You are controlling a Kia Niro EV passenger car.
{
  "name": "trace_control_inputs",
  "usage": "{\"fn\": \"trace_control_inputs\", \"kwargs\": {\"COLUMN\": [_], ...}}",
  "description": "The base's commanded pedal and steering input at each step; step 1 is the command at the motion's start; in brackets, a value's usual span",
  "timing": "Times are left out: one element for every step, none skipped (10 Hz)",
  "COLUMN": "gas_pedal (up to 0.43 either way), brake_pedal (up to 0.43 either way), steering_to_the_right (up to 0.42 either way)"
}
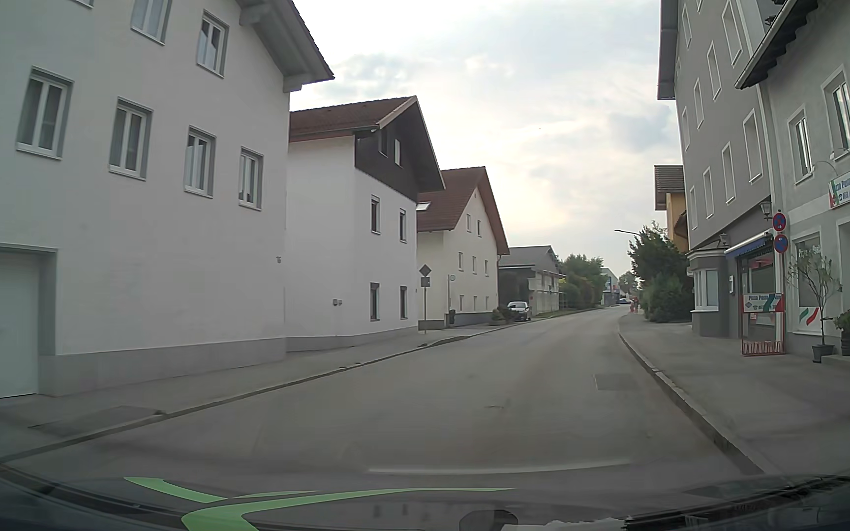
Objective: Follow the waypoints while adhering to traffic rules and regulations
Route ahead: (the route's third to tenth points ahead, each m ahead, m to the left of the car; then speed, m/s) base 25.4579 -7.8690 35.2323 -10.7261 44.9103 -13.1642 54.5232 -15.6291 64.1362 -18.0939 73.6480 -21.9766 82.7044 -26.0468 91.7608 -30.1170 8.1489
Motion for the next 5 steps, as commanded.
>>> {"fn": "trace_control_inputs", "kwargs": {"gas_pedal": [0.287, 0.319, 0.331, 0.339, 0.339], "brake_pedal": [0.000, 0.000, 0.000, 0.000, 0.000], "steering_to_the_right": [0.153, 0.137, 0.122, 0.104, 0.086]}}
